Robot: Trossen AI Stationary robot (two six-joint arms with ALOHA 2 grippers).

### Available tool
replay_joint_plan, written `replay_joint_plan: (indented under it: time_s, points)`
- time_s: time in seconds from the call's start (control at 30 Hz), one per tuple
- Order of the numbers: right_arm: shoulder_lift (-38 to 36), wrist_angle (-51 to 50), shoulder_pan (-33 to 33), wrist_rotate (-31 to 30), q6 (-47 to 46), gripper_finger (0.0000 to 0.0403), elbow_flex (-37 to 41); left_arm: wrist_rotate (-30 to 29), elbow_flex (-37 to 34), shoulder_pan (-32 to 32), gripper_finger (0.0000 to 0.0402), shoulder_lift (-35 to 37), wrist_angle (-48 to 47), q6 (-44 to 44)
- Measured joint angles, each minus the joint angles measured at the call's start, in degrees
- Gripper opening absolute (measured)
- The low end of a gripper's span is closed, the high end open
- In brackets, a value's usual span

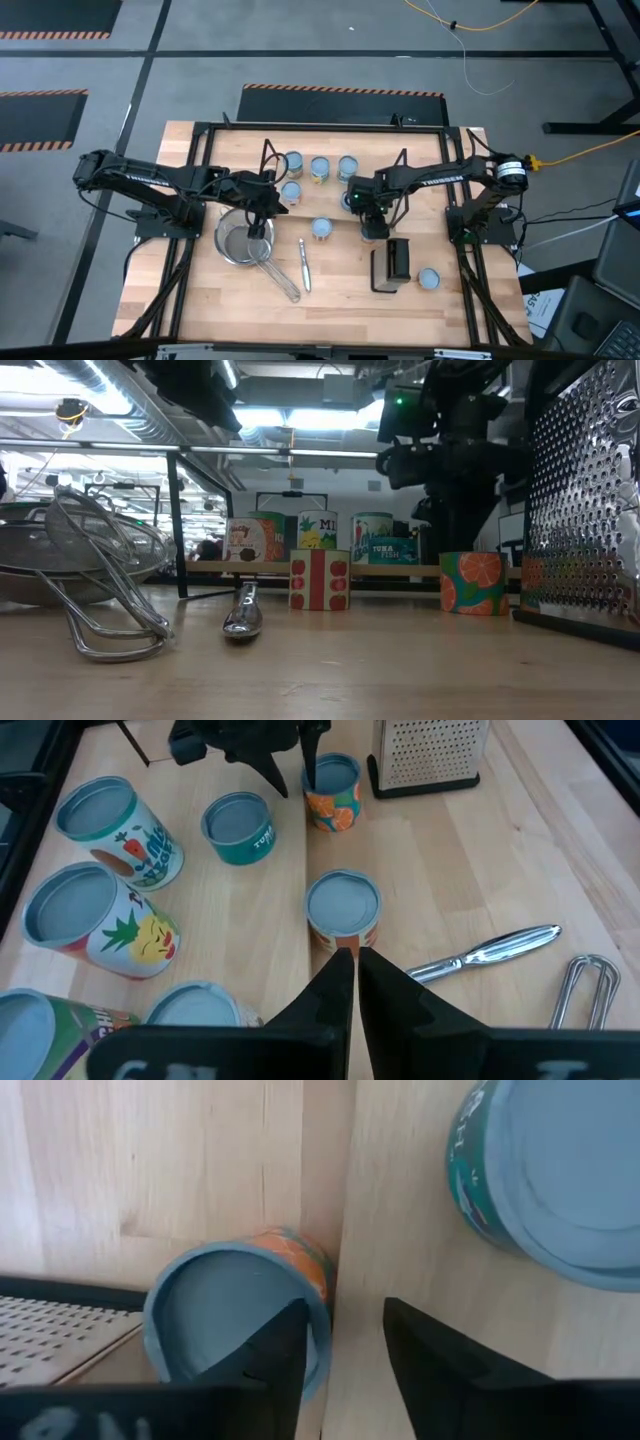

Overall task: Pick and place cans onto a shelf
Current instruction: Put the green can on the shelf

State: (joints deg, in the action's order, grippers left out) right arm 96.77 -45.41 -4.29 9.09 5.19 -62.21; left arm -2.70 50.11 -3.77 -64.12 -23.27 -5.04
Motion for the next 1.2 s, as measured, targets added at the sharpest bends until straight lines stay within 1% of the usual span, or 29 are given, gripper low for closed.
replay_joint_plan:
  time_s: [0.13, 0.5, 0.7, 0.83, 0.93, 1.2]
  points:
    - [0.0, 0.0, 0.0, -0.1, 0.0, 0.0113, 0.0, 0.0, 0.0, 0.0, 0.0014, 0.0, 0.0, 0.0]
    - [0.1, -0.1, 0.0, 0.3, 0.0, 0.0011, 0.0, 0.0, 0.0, 0.0, 0.0014, 0.0, 0.0, 0.0]
    - [0.1, -0.2, 0.0, 0.3, -0.2, 0.0015, 0.0, 0.0, 0.0, 0.0, 0.0014, 0.0, 0.0, 0.0]
    - [-0.1, -0.3, 0.0, 0.3, -0.2, 0.0006, 0.0, 0.0, 0.0, 0.0, 0.0014, 0.0, 0.0, 0.0]
    - [-0.4, -2.3, 0.0, 0.8, -0.2, 0.0004, -0.8, 0.0, 0.0, 0.0, 0.0014, 0.0, 0.0, 0.0]
    - [-0.6, -7.7, 0.0, 1.1, 0.5, 0.0002, -8.3, 0.0, 0.0, 0.0, 0.0014, 0.0, -0.1, 0.0]
